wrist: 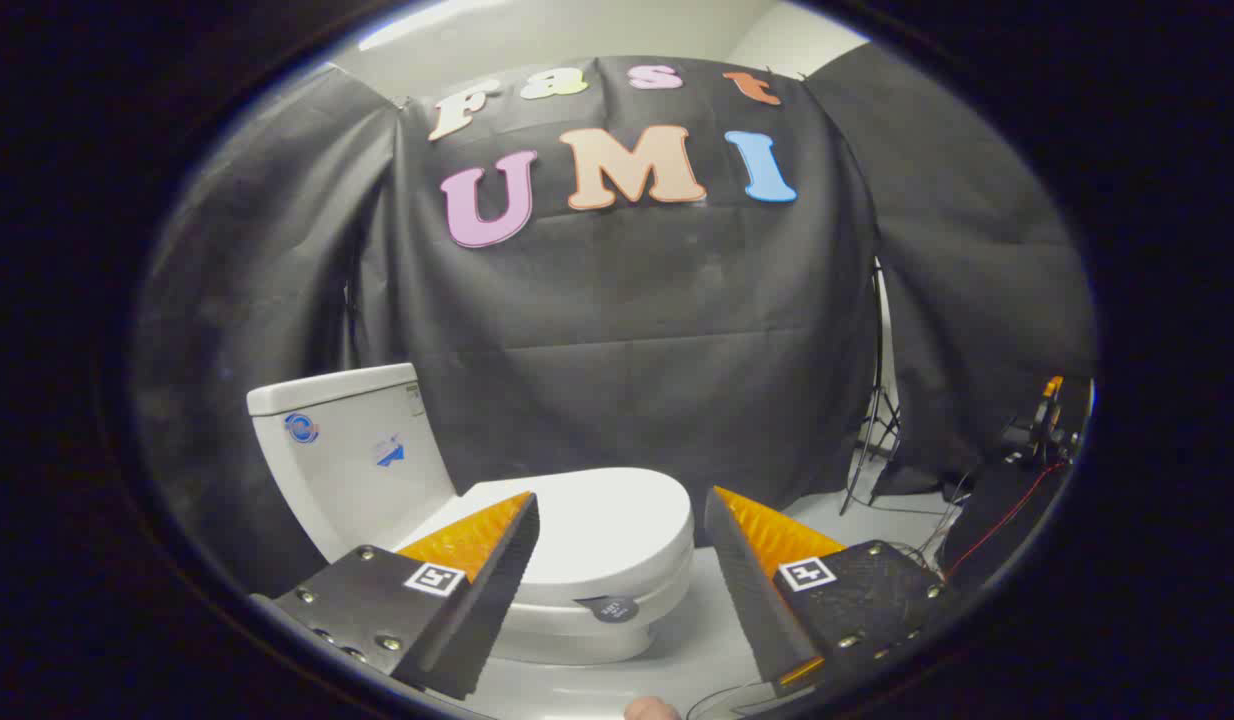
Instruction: Open the toilet lid.
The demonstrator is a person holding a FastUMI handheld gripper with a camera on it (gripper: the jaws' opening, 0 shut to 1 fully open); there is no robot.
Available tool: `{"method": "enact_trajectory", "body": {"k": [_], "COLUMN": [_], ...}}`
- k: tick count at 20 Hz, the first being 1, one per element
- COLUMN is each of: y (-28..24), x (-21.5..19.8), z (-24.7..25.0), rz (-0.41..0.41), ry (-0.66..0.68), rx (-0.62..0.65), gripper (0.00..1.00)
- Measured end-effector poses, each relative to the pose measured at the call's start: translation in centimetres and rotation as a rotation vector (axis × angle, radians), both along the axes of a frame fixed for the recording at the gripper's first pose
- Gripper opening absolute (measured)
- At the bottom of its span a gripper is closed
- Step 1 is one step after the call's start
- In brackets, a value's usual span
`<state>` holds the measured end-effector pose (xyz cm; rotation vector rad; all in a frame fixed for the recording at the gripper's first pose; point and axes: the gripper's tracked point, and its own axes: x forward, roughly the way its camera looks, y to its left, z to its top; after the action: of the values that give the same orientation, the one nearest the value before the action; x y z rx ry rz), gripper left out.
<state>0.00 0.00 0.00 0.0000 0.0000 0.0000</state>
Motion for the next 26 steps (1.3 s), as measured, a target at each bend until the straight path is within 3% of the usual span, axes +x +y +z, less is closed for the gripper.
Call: {"method": "enact_trajectory", "body": {"k": [17,26], "y": [0.6,-0.3], "x": [0.5,2.5], "z": [0.7,0.1], "rz": [0.004,-0.035], "ry": [-0.01,0.026], "rx": [-0.075,-0.033], "gripper": [0.98,0.98]}}
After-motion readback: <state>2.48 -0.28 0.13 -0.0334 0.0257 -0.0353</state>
